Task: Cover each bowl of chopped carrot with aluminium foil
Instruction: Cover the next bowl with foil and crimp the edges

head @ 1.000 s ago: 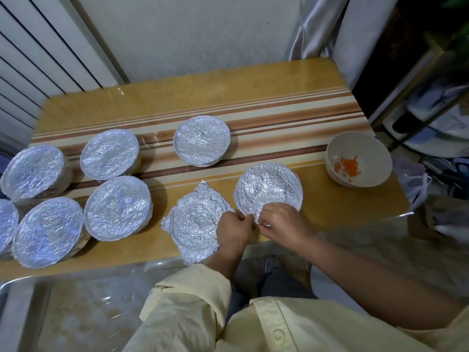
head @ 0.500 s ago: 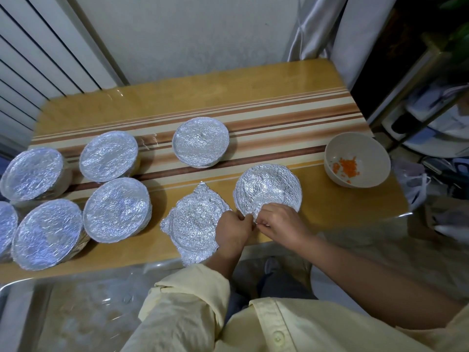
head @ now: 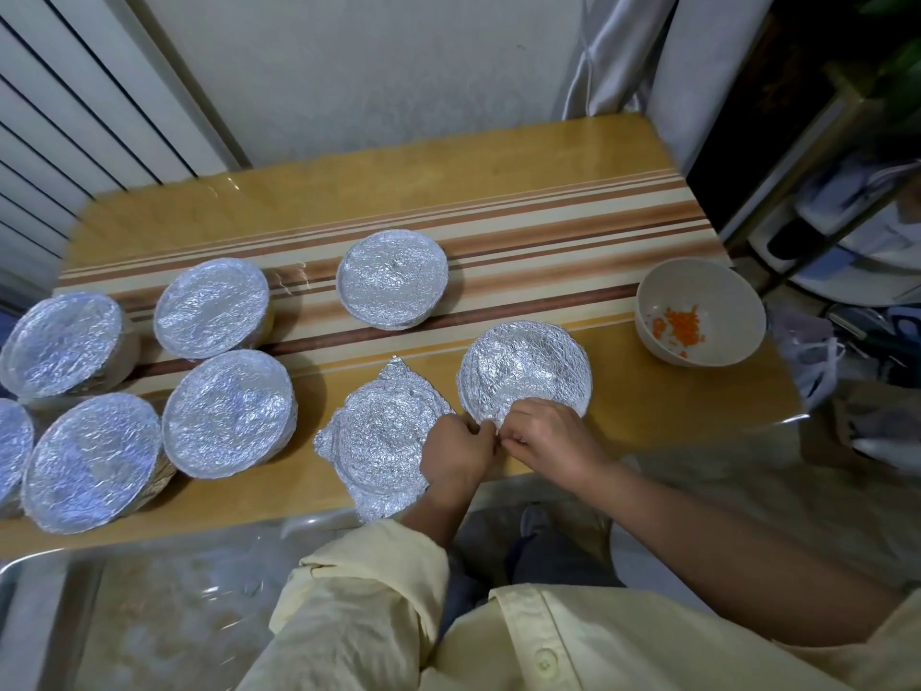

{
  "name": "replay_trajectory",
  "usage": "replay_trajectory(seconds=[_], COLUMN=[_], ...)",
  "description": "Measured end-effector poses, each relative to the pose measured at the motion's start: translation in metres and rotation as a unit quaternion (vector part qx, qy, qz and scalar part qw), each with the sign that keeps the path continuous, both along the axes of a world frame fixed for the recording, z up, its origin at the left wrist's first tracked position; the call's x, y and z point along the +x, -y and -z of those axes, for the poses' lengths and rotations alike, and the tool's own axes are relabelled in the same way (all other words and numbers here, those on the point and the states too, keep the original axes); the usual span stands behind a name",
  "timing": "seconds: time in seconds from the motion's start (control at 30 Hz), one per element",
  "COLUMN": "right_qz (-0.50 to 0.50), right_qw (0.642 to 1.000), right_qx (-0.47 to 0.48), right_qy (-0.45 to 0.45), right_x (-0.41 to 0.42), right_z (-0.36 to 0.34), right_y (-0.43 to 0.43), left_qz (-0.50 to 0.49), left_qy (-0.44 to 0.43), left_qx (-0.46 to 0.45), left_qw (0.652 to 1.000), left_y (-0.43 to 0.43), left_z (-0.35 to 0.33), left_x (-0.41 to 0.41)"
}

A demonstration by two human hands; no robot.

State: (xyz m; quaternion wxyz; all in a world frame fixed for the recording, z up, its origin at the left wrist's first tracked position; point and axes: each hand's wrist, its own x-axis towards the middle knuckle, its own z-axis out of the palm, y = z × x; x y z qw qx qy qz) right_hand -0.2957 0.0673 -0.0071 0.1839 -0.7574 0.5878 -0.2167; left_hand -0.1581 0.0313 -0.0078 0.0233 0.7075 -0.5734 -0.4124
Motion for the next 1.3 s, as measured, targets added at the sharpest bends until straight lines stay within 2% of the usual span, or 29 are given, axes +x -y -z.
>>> replay_trajectory(seconds=[0.33, 0.47, 0.57, 0.67, 0.9, 1.3], right_qz=[0.004, 0.019, 0.018, 0.022, 0.029, 0.033], right_qw=[0.998, 0.998, 0.999, 0.999, 0.999, 0.999], right_qx=[-0.028, -0.032, -0.017, -0.007, 0.001, 0.002], right_qy=[-0.062, -0.053, -0.043, -0.041, -0.035, -0.033], right_x=[-0.008, 0.001, 0.004, 0.006, 0.007, 0.008], right_z=[-0.004, -0.003, -0.002, -0.002, -0.003, -0.004], right_y=[-0.004, 0.001, 0.002, 0.003, 0.005, 0.007], left_qz=[-0.005, -0.101, -0.173, -0.211, -0.239, -0.186], left_qy=[-0.012, -0.020, -0.059, -0.078, -0.092, -0.058], left_qx=[-0.036, -0.047, -0.035, -0.021, -0.044, -0.062], left_qw=[0.999, 0.994, 0.983, 0.974, 0.966, 0.979], left_y=[0.016, 0.006, -0.003, 0.000, 0.003, 0.015], left_z=[0.002, -0.004, -0.003, -0.002, -0.003, -0.004], left_x=[0.007, 0.004, -0.003, -0.008, -0.008, -0.006])
